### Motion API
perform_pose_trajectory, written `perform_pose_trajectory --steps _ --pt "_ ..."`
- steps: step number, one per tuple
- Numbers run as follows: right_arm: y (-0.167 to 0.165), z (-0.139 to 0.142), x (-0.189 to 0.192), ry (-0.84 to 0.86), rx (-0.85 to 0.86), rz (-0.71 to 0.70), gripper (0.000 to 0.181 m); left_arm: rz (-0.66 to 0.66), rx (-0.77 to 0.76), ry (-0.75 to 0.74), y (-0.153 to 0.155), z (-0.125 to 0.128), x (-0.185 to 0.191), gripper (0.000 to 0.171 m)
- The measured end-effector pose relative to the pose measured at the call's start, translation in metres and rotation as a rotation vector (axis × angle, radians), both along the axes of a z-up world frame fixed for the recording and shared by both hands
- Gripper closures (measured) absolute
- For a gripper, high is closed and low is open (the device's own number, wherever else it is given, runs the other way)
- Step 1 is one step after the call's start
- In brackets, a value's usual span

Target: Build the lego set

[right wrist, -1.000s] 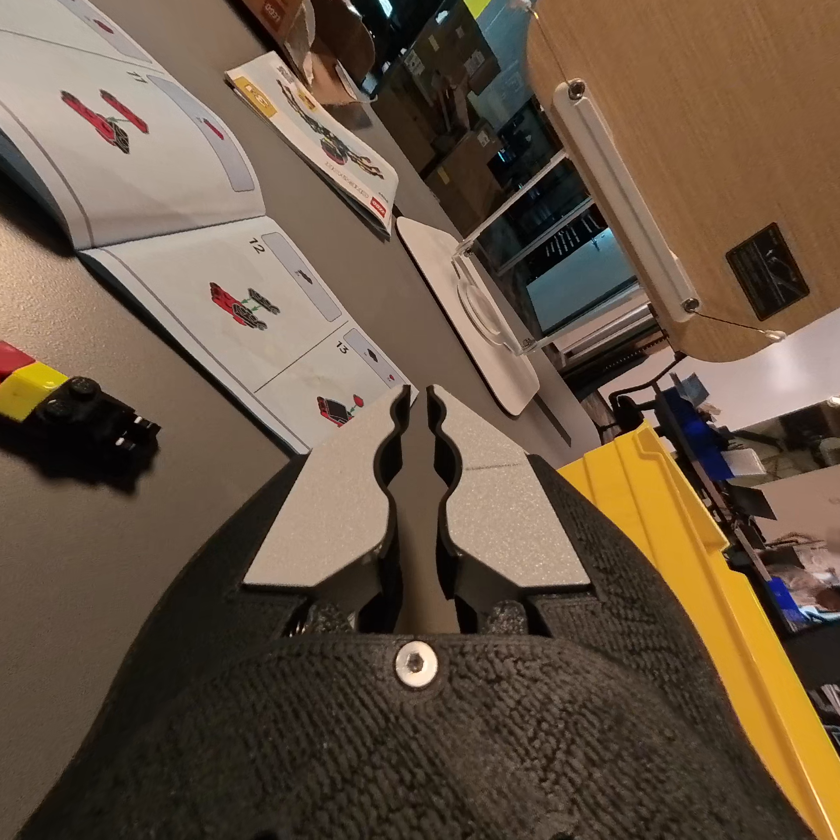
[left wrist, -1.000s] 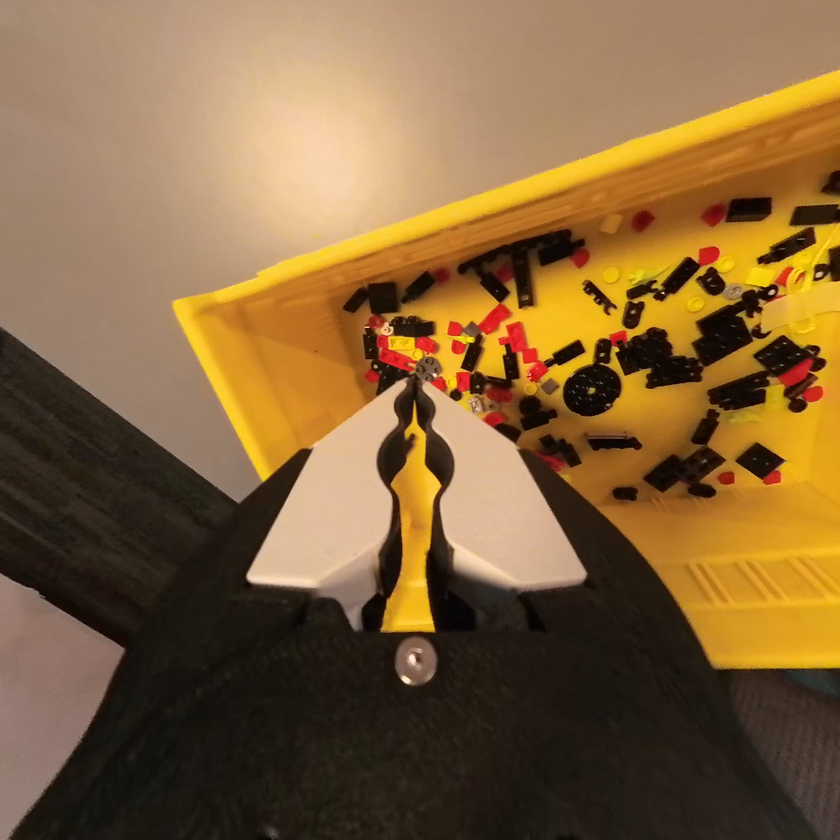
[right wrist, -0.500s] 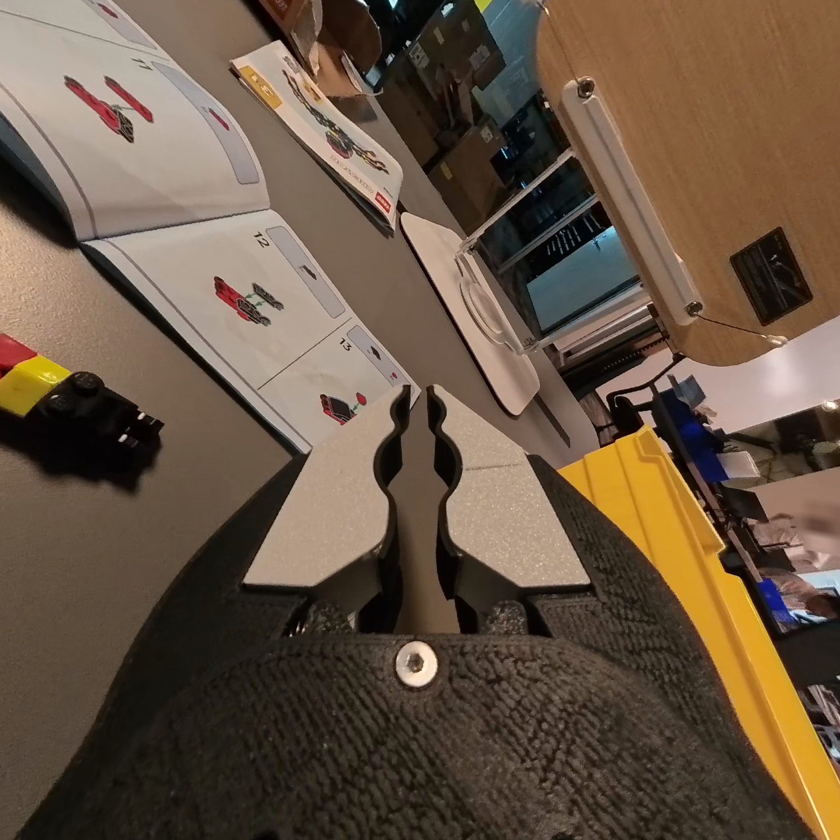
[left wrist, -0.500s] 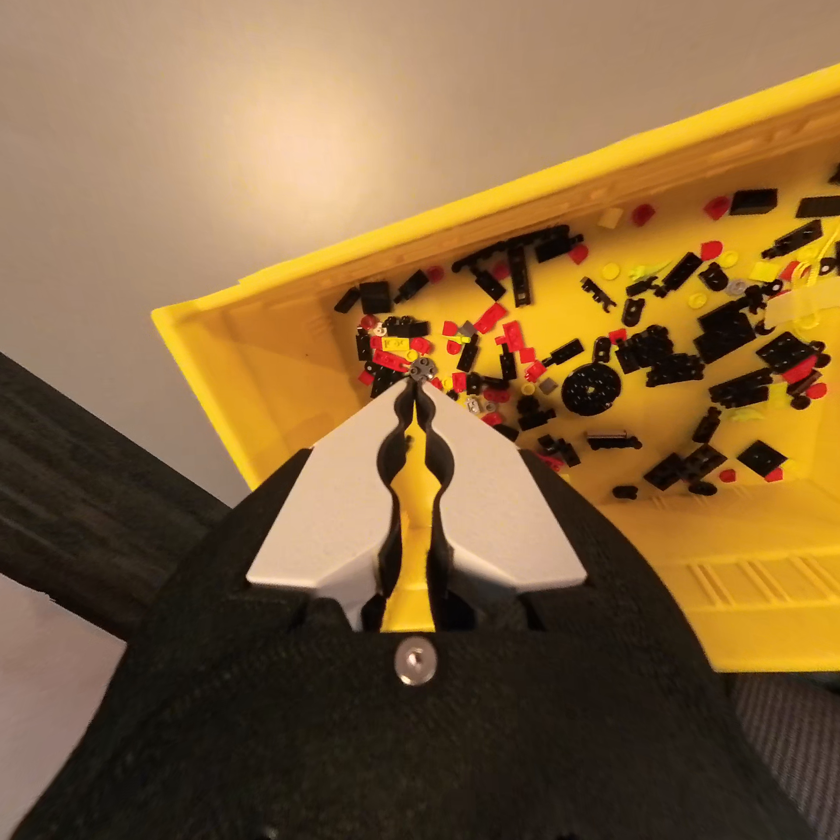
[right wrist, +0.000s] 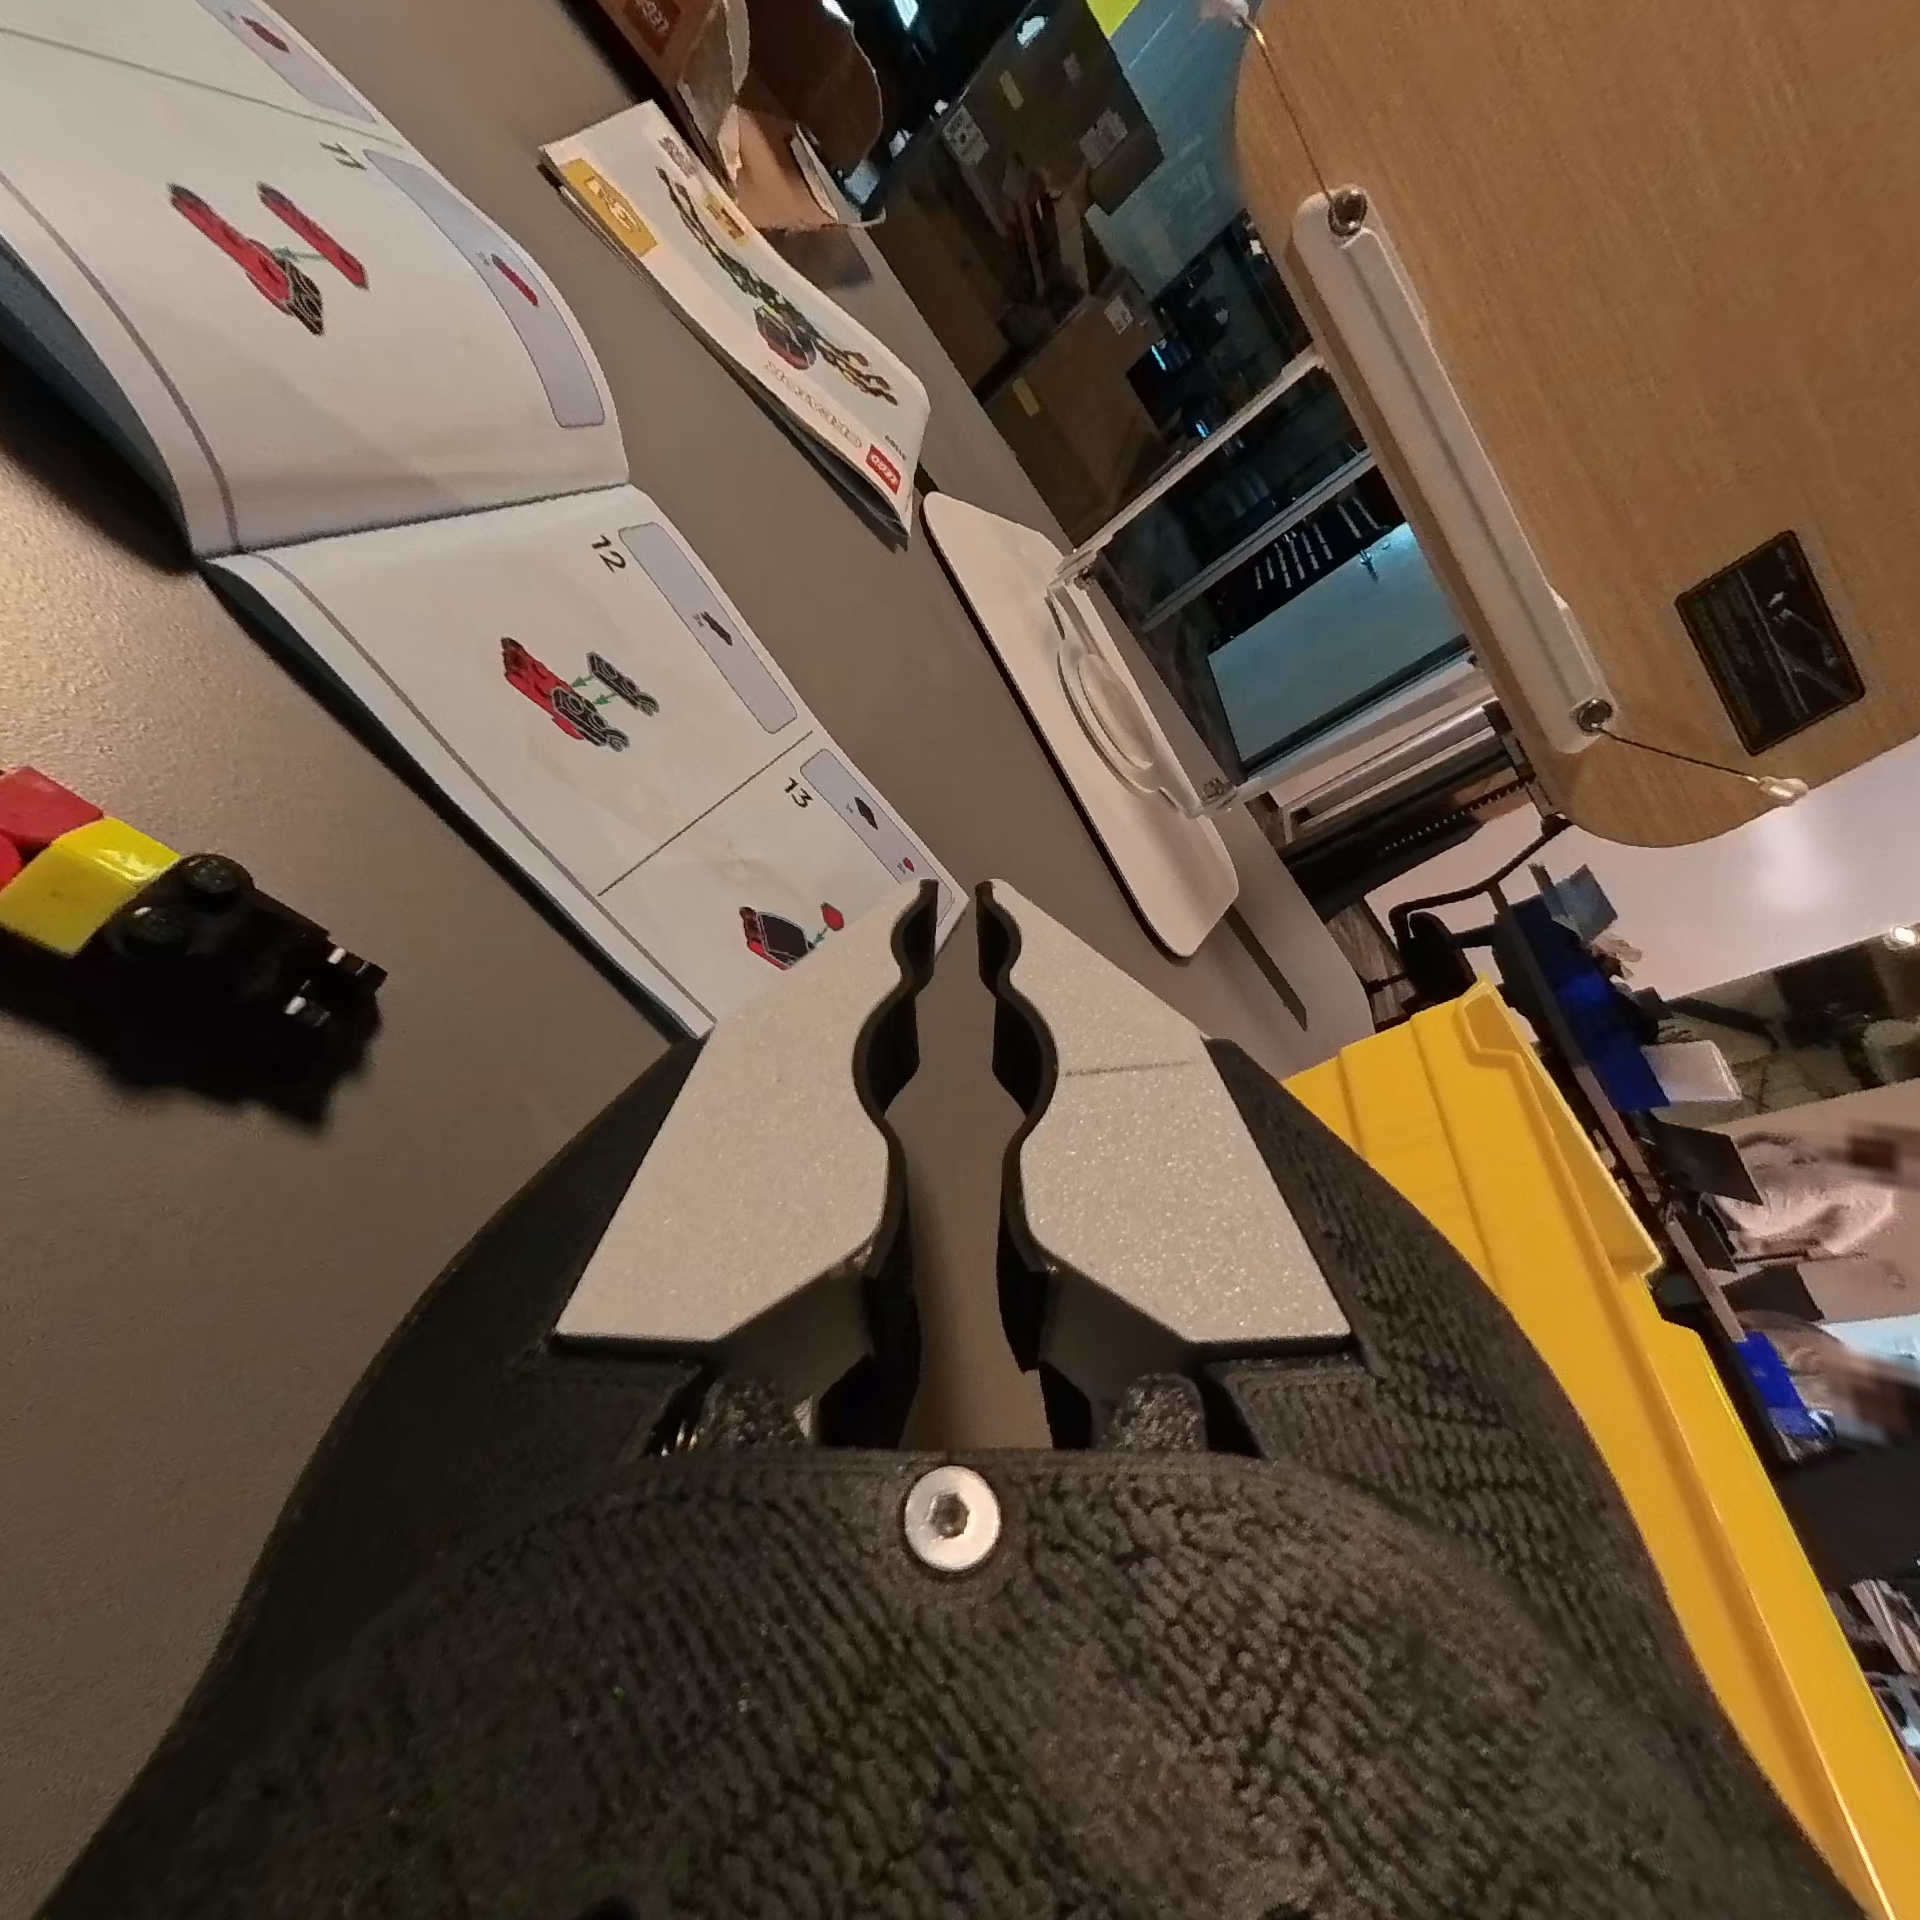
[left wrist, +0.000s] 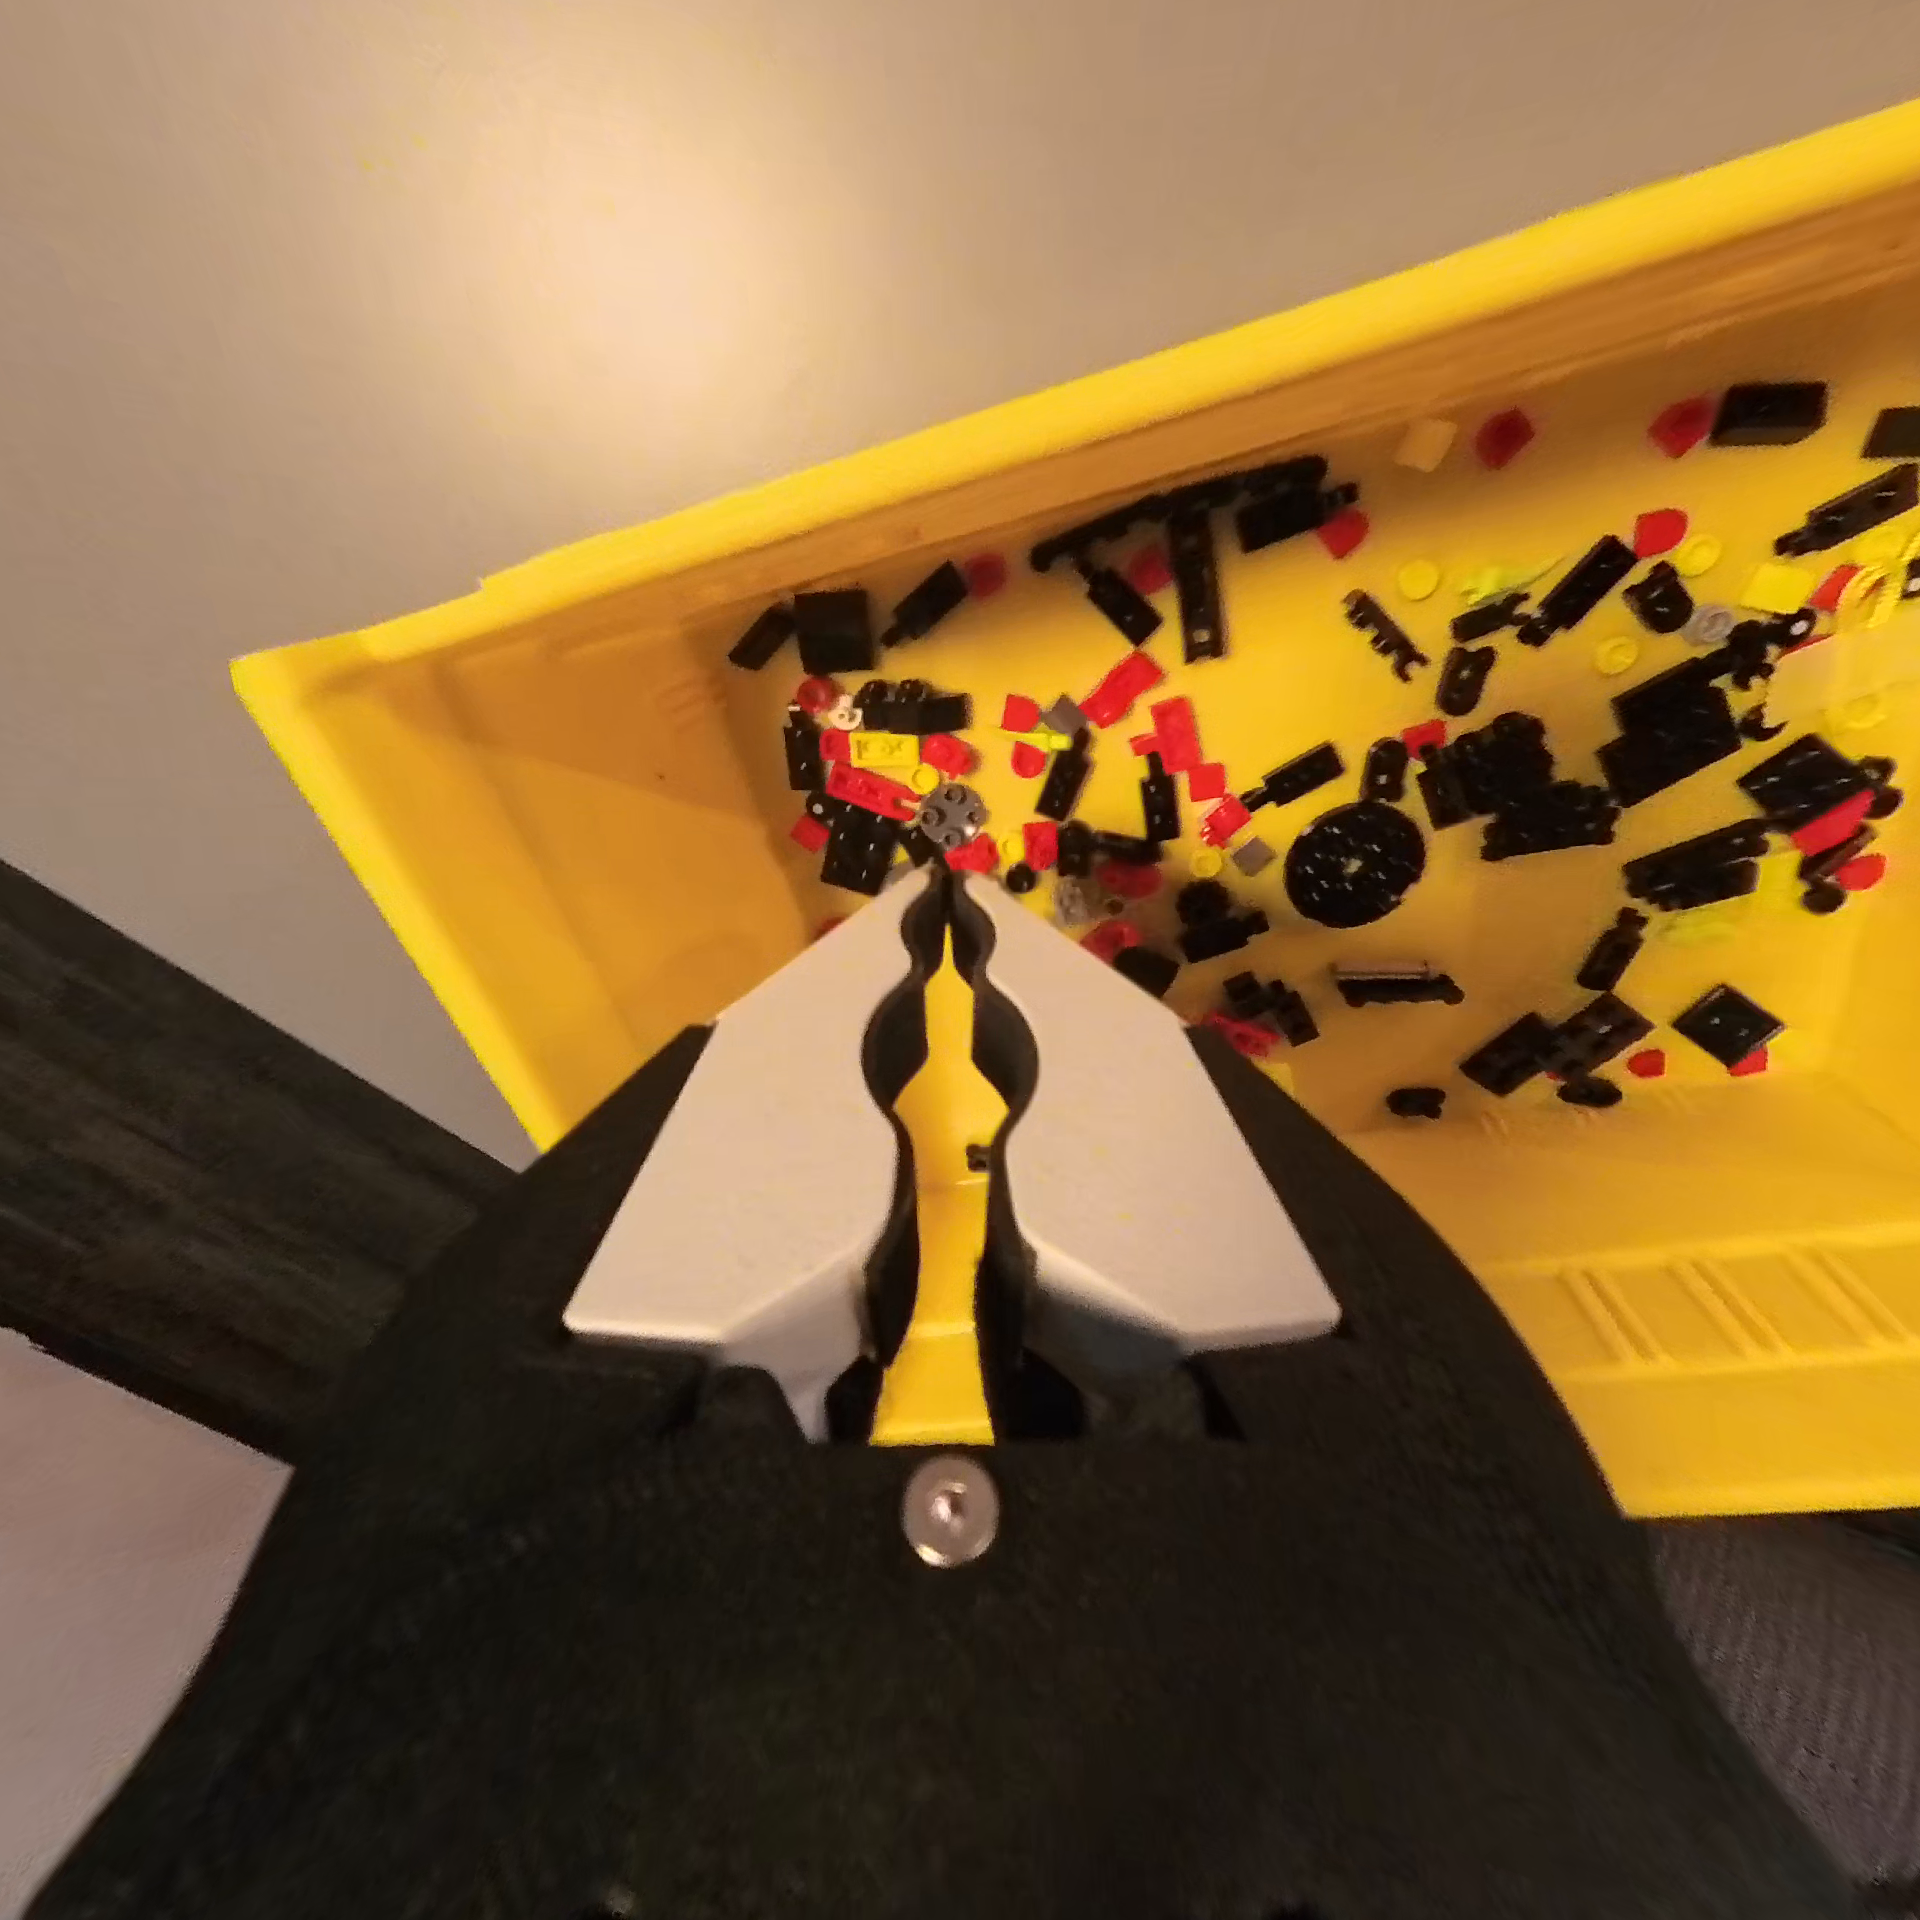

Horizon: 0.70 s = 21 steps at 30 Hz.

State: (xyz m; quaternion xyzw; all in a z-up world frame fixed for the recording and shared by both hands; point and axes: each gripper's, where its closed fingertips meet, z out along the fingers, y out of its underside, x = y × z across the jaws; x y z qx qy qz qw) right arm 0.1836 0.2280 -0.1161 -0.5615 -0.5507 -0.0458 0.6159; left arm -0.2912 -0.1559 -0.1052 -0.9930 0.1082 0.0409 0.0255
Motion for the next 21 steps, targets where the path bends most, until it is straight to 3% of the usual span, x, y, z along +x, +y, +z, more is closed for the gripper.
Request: perform_pose_trajectory --steps 11,15,18,21 --pt "-0.013 0.017 -0.010 0.074 0.058 0.083 0.175 0.037 -0.074 -0.048 0.002 -0.030 -0.006 0.171" --pt "-0.019 0.019 -0.016 0.084 0.063 0.128 0.174 0.164 -0.055 0.039 0.001 -0.030 -0.021 0.171" --pt "-0.023 0.022 -0.017 0.118 0.050 0.156 0.174 0.300 -0.083 -0.060 -0.008 -0.036 -0.004 0.163" --pt "-0.027 0.025 -0.018 0.147 0.041 0.184 0.174 0.349 -0.042 -0.016 -0.007 -0.039 -0.011 0.163"
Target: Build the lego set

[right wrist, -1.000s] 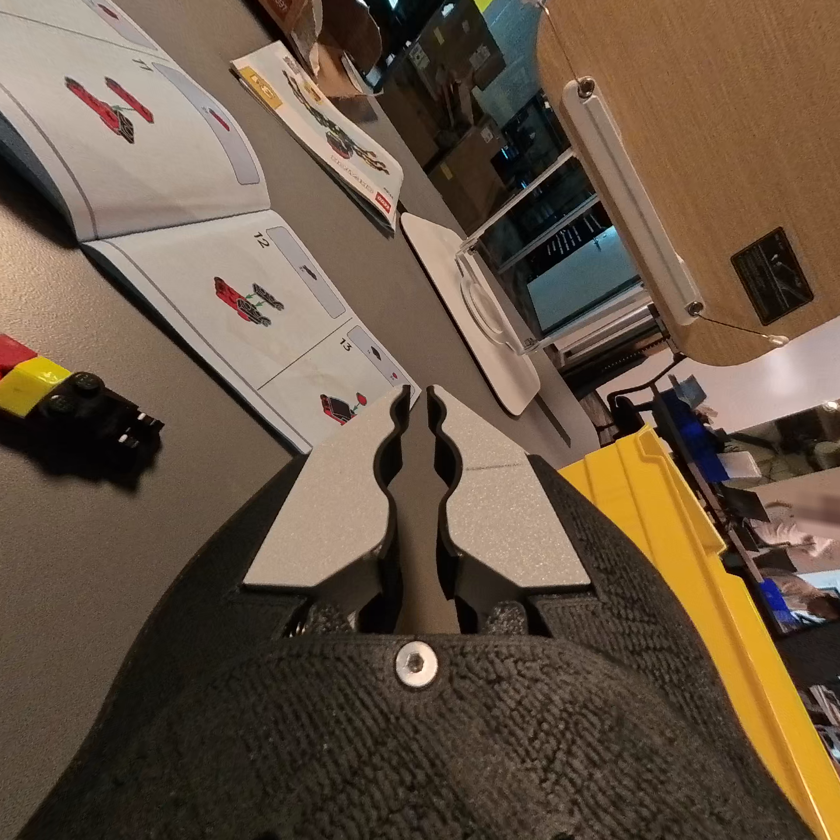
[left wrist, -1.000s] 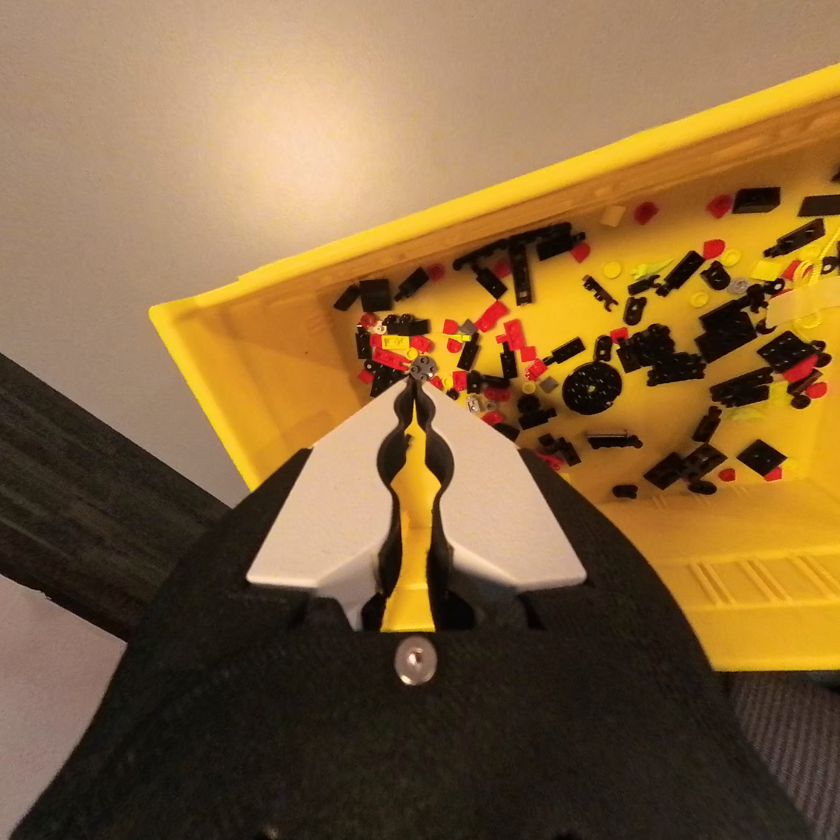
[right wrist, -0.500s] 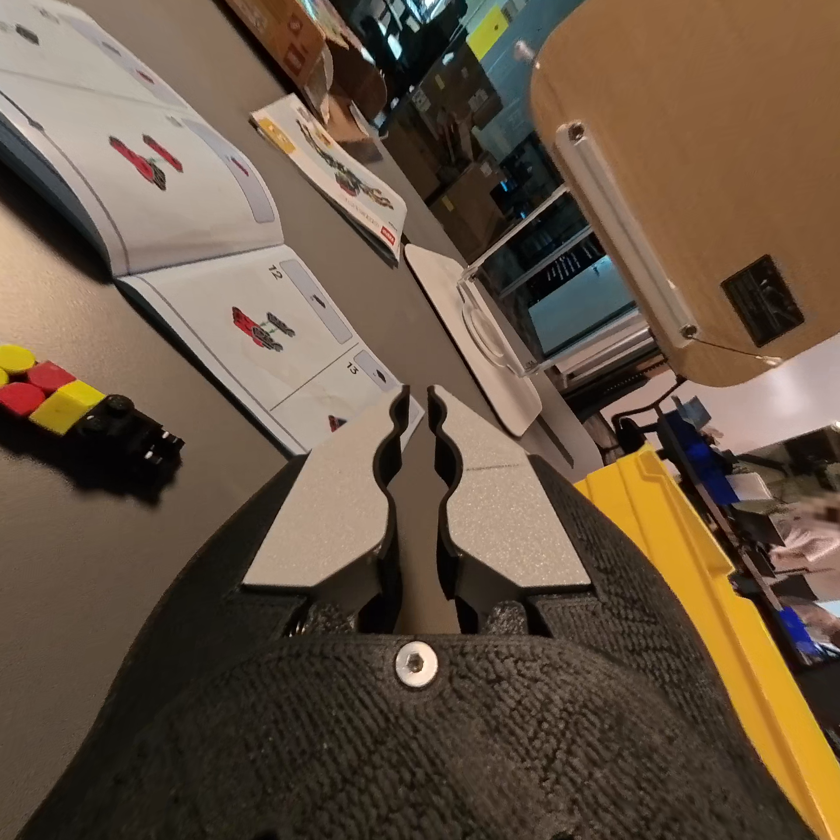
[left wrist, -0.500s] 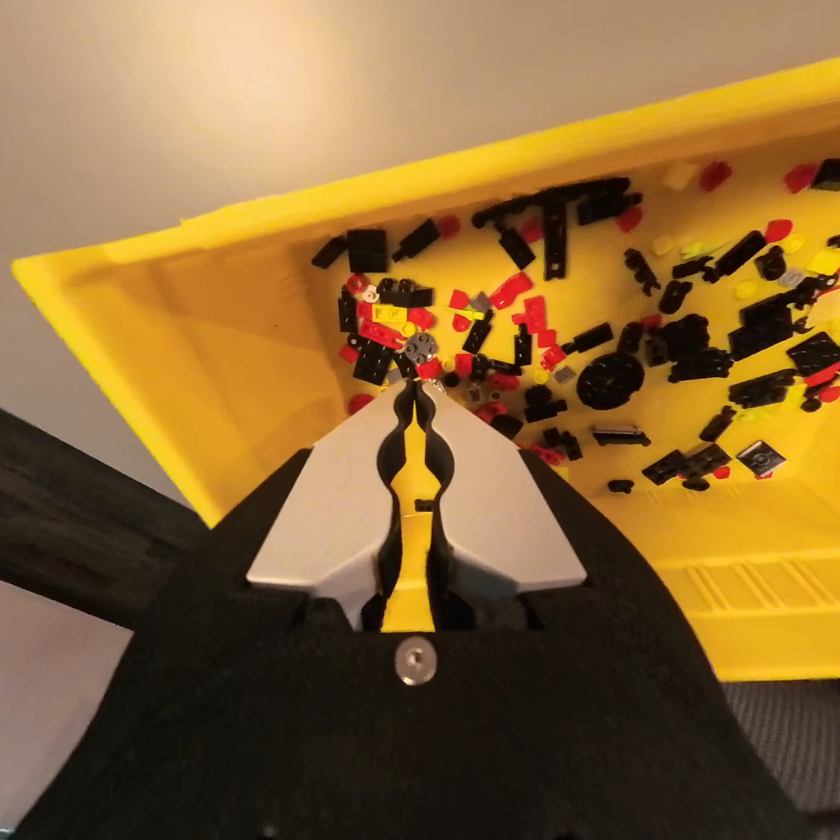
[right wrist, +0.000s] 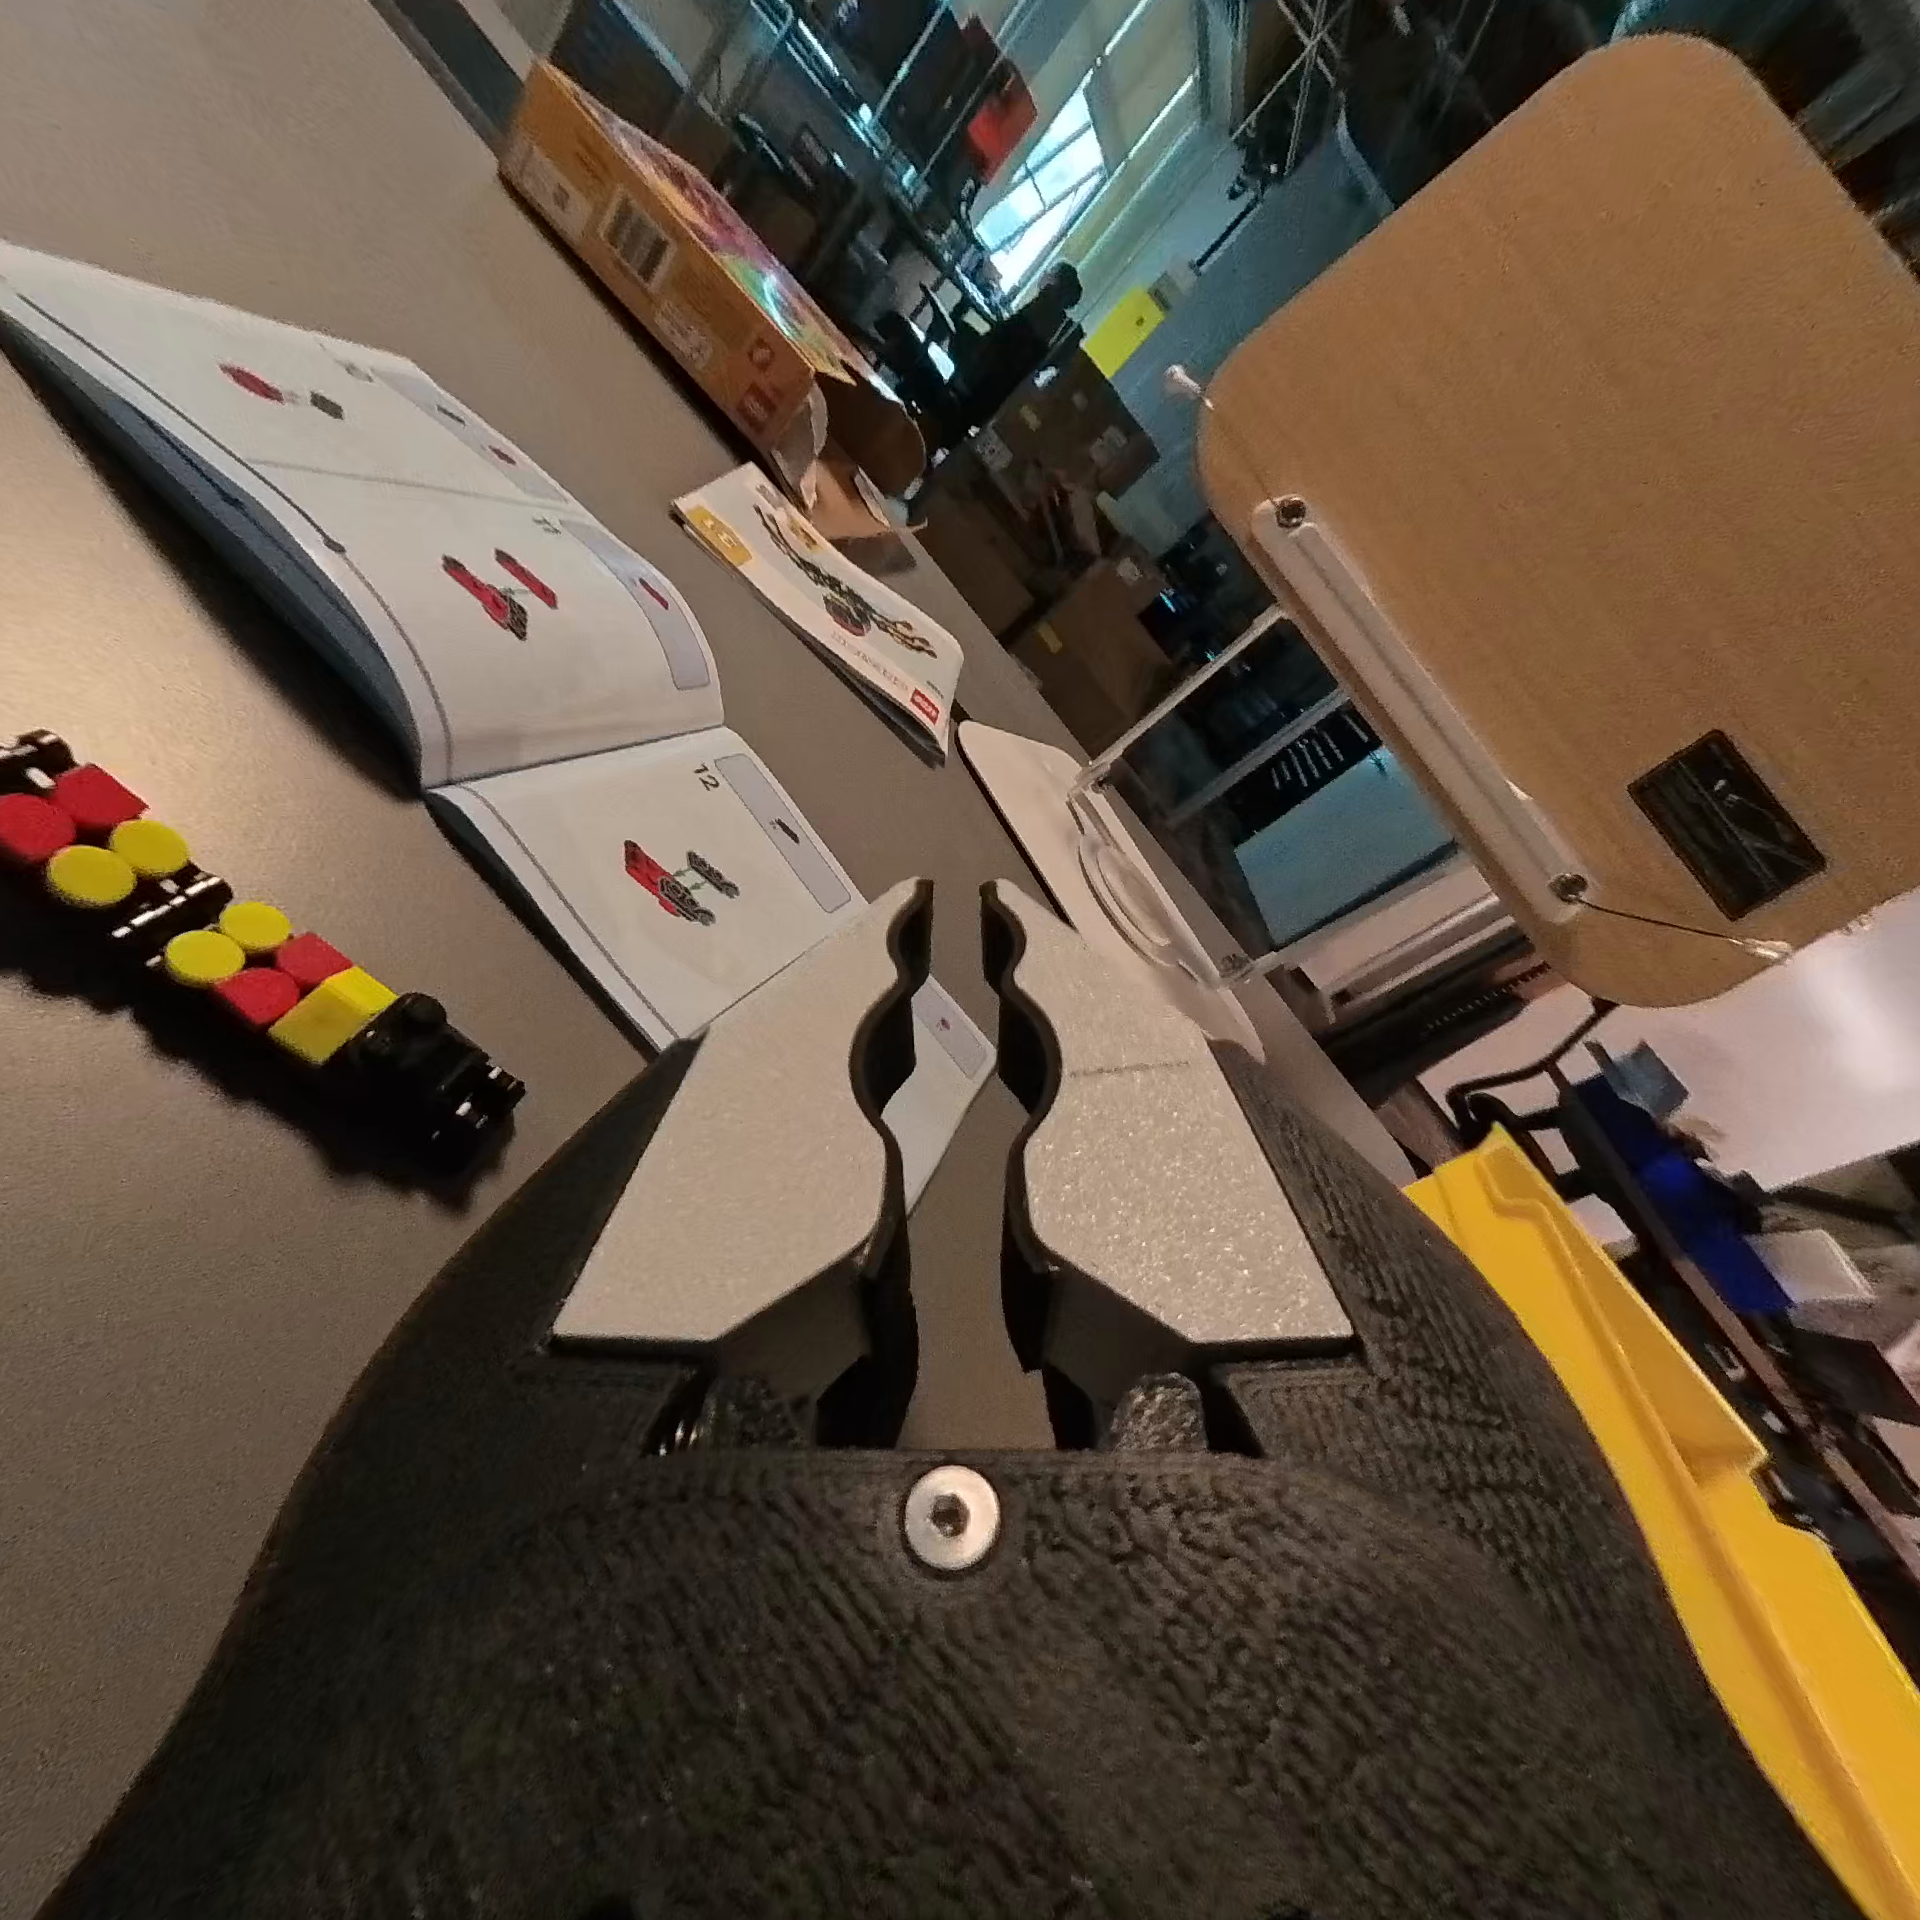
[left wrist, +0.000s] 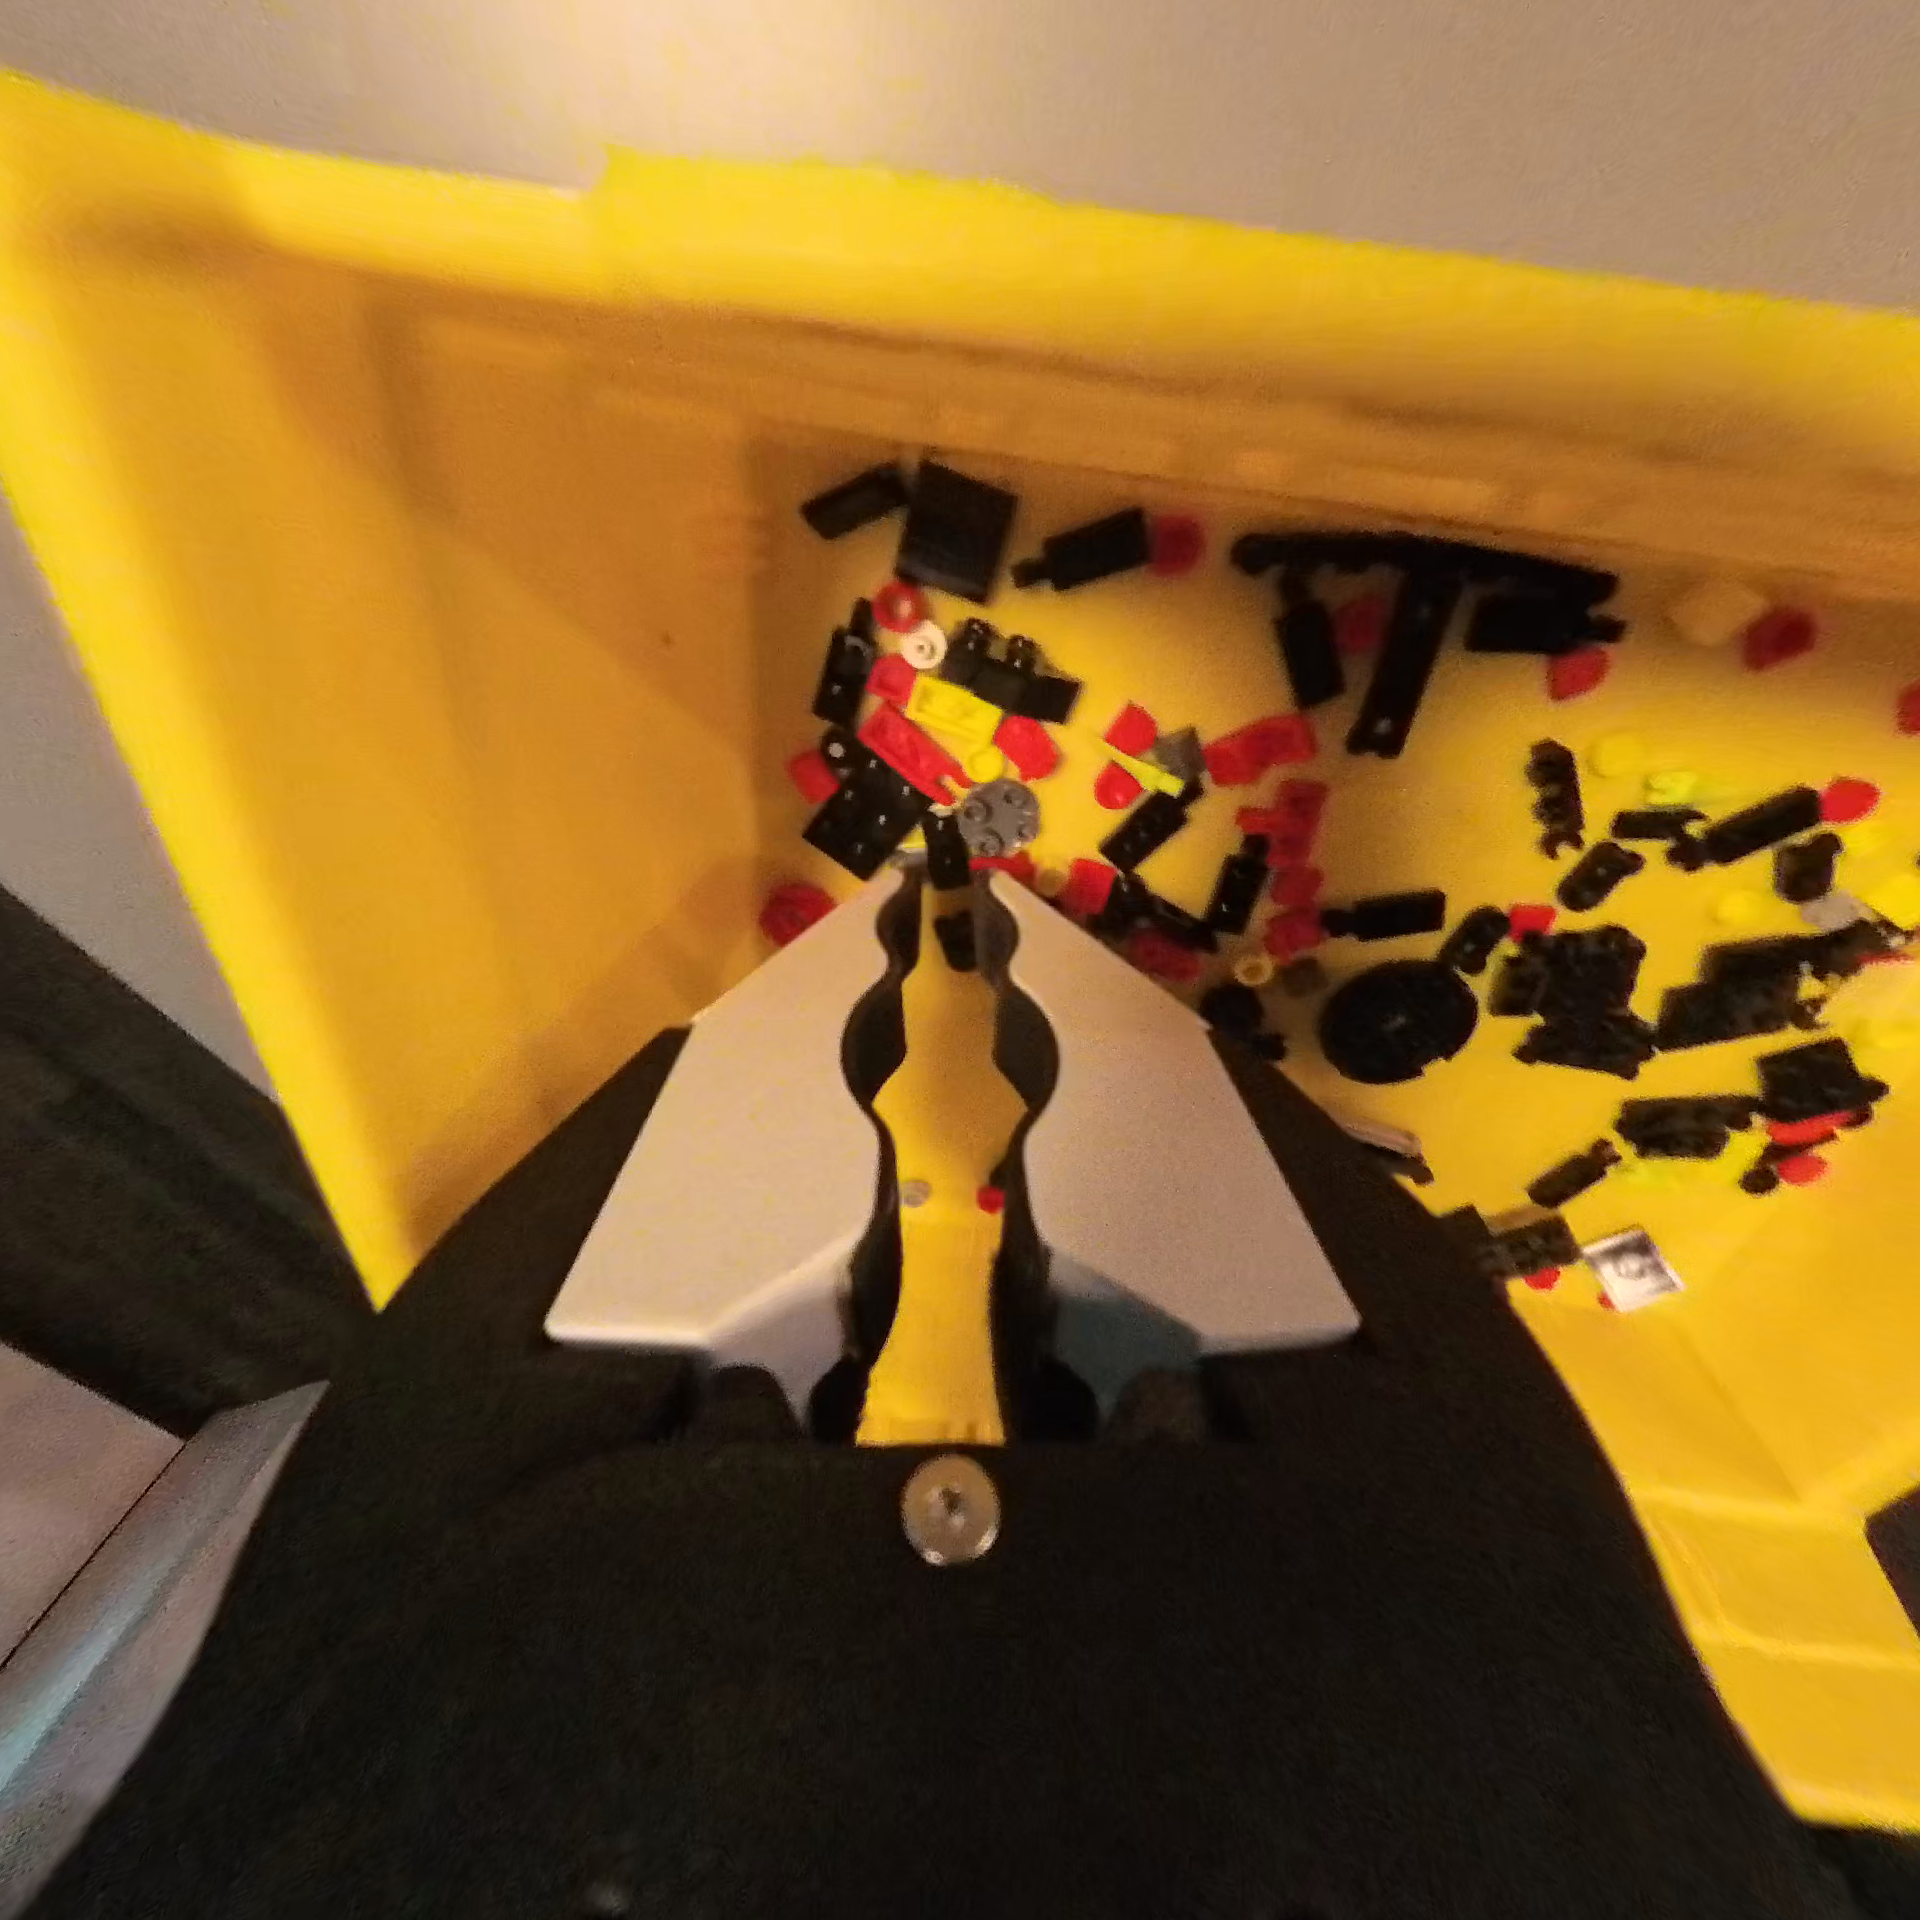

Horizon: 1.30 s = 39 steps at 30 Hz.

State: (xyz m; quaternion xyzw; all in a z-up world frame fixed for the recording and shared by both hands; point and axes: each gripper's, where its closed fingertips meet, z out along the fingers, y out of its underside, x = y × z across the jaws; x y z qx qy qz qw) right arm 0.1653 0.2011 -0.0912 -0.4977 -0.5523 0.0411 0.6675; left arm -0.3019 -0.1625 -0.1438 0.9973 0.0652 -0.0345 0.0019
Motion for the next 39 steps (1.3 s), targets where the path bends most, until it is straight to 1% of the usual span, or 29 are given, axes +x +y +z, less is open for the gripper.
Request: perform_pose_trajectory --steps 5,7,9,12,15,16,19,25,28,32,39 --pt "-0.005 0.002 -0.002 0.027 -0.021 0.043 0.174 0.055 0.122 0.021 0.013 0.003 -0.004 0.169" --pt "-0.006 0.003 -0.003 0.036 -0.027 0.053 0.174 0.070 0.107 0.038 0.007 0.000 -0.007 0.169" --pt "-0.007 0.004 -0.003 0.046 -0.035 0.062 0.174 0.083 0.092 0.007 0.001 -0.005 -0.003 0.168" --pt "-0.007 0.004 -0.003 0.059 -0.050 0.065 0.173 0.103 0.137 -0.038 0.001 -0.009 0.000 0.167" --pt "-0.006 0.004 -0.002 0.066 -0.060 0.065 0.173 0.128 0.184 -0.044 0.005 -0.008 -0.006 0.167" --pt "-0.006 0.004 -0.002 0.067 -0.061 0.065 0.173 0.129 0.193 -0.059 0.006 -0.008 -0.006 0.169" --pt "-0.006 0.004 -0.002 0.064 -0.064 0.066 0.173 0.133 0.196 -0.106 0.007 -0.009 0.000 0.168" --pt "-0.007 0.003 -0.002 0.059 -0.064 0.069 0.173 0.135 0.179 -0.123 0.003 -0.009 0.005 0.165" --pt "-0.007 0.003 -0.002 0.063 -0.069 0.071 0.173 0.130 0.197 -0.120 0.003 -0.008 0.006 0.165" --pt "-0.007 0.003 -0.003 0.061 -0.071 0.078 0.173 0.130 0.226 -0.162 0.006 -0.007 0.011 0.165" --pt "-0.009 0.005 -0.002 0.081 -0.086 0.091 0.173 0.107 0.240 -0.117 0.008 -0.006 0.009 0.167"
